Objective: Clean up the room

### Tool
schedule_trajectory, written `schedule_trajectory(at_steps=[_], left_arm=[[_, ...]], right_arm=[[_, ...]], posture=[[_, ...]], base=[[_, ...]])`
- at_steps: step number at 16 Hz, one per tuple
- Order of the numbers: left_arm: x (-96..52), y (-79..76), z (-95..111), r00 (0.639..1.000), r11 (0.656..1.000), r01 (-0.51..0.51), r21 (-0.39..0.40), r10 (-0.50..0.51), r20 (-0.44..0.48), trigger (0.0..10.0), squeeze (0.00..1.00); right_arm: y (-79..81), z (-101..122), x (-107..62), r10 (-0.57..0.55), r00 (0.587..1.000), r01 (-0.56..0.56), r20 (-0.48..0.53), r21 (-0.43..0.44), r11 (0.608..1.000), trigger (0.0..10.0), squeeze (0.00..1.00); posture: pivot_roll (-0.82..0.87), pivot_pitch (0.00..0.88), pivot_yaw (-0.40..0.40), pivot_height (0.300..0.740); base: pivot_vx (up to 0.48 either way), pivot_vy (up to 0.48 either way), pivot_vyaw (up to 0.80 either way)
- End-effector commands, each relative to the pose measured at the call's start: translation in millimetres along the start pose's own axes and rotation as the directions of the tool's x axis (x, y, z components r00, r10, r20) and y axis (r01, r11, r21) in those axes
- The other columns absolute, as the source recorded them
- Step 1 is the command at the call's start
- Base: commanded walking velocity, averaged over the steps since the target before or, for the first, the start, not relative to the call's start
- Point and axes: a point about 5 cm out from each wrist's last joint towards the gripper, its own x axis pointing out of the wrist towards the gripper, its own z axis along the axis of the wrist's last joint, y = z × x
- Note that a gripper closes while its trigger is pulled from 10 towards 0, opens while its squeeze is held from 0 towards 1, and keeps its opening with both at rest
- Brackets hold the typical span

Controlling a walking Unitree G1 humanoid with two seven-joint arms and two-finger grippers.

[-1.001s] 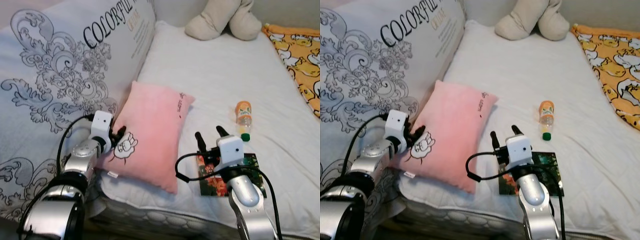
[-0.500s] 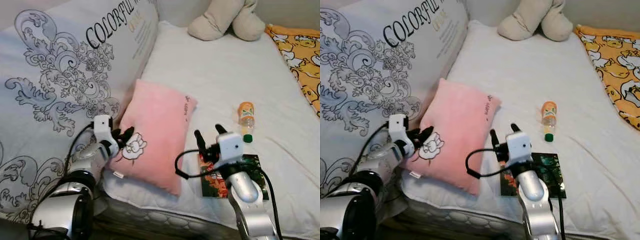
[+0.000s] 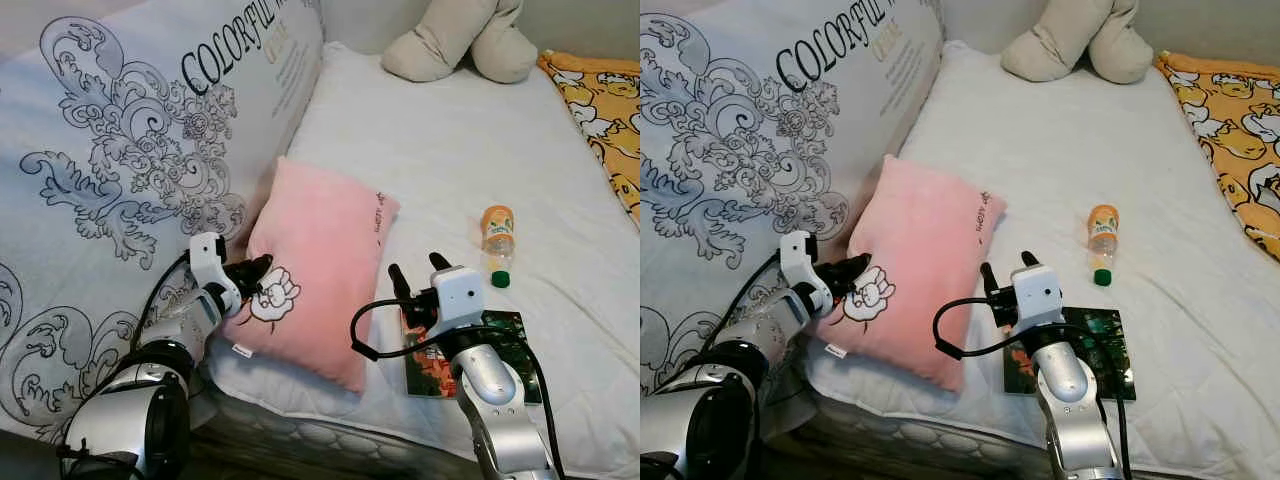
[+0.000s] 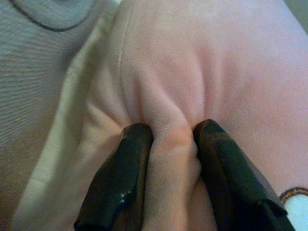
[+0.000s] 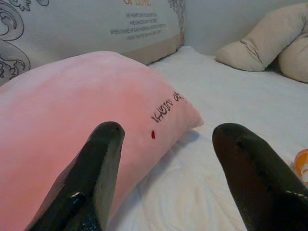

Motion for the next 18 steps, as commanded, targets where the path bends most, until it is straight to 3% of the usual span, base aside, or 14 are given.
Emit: schedule_trajectory(at_steps=[1, 4, 6, 8, 10, 11, 14, 15, 16, 17, 18], left_arm=[[2.8, -6.5, -9, 0.998, 0.999, 0.036, 0.008, -0.036, -0.047, 0.0, 0.00], [5.1, -10.4, 10, 0.998, 0.998, 0.061, -0.008, -0.061, 0.034, 0.0, 0.00], [5.9, -15.3, 38, 0.984, 0.995, 0.095, -0.023, -0.090, 0.156, 0.0, 0.00], [2.6, -20.9, 66, 0.960, 0.991, 0.131, 0.012, -0.129, 0.247, 0.0, 0.00], [-0.3, -22.8, 78, 0.950, 0.989, 0.141, 0.035, -0.145, 0.277, 0.0, 0.00], [-7.9, -20.6, 92, 0.941, 0.987, 0.127, 0.094, -0.150, 0.303, 0.0, 0.00], [-16.2, -17.9, 95, 0.945, 0.980, 0.117, 0.161, -0.159, 0.287, 0.0, 0.00], [-16.9, -15.9, 85, 0.964, 0.955, 0.063, 0.290, -0.133, 0.230, 0.0, 0.00], [-18.8, -11.7, 76, 0.975, 0.890, -0.034, 0.455, -0.070, 0.210, 0.0, 0.00], [-20.7, -12.7, 70, 0.977, 0.814, -0.060, 0.578, -0.071, 0.202, 7.7, 1.00], [-22.4, -18.4, 64, 0.968, 0.783, -0.063, 0.619, -0.102, 0.228, 10.0, 1.00]], right_arm=[[-0.6, 0, 2.6, 0.004, 1.000, -0.004, -0.008, 0.001, 1.000, 10.0, 0.00], [-0.8, -3, 2.4, 0.012, 1.000, -0.012, -0.017, -0.005, 1.000, 10.0, 0.00], [-2.1, -4, 3.4, 0.014, 1.000, -0.014, -0.018, -0.009, 1.000, 10.0, 0.00], [-2.6, -4, 3.7, 0.016, 1.000, -0.017, -0.019, -0.014, 1.000, 10.0, 0.00], [-2.8, -5, 3.8, 0.018, 1.000, -0.019, -0.020, -0.016, 1.000, 10.0, 0.00], [-2.3, -6, 5.0, 0.023, 0.999, -0.024, -0.022, -0.019, 1.000, 10.0, 0.00], [-2.6, -6, 6.5, 0.028, 0.999, -0.029, -0.023, -0.021, 0.999, 10.0, 0.00], [-2.8, -6, 7.0, 0.029, 0.999, -0.029, -0.021, -0.019, 0.999, 10.0, 0.00], [-2.2, -4, 7.3, 0.031, 0.999, -0.031, -0.016, -0.017, 0.999, 10.0, 0.00], [-2.2, -3, 6.9, 0.029, 1.000, -0.030, -0.005, -0.012, 0.999, 10.0, 0.00], [-2.4, 0, 5.0, 0.019, 1.000, -0.020, 0.025, 0.053, 0.998, 10.0, 0.00]], posture=[[-0.12, 0.000, 0.022, 0.740], [-0.12, 0.000, 0.021, 0.740], [-0.11, 0.000, 0.021, 0.740], [-0.11, 0.000, 0.021, 0.740], [-0.11, 0.000, 0.018, 0.740], [-0.10, 0.000, 0.016, 0.740], [-0.09, 0.000, 0.011, 0.740], [-0.09, 0.000, 0.008, 0.740], [-0.09, 0.000, 0.007, 0.740], [-0.09, 0.000, 0.003, 0.740], [-0.09, 0.000, 0.000, 0.740]], base=[[0.000, 0.000, 0.00], [0.000, 0.000, 0.00], [0.000, 0.000, 0.00], [0.000, 0.000, 0.00], [0.000, 0.000, 0.00], [0.000, 0.000, 0.00], [0.000, 0.000, 0.00], [0.000, 0.000, 0.00], [0.000, 0.000, 0.00], [0.000, 0.000, 0.00], [0.000, 0.000, 0.00]])
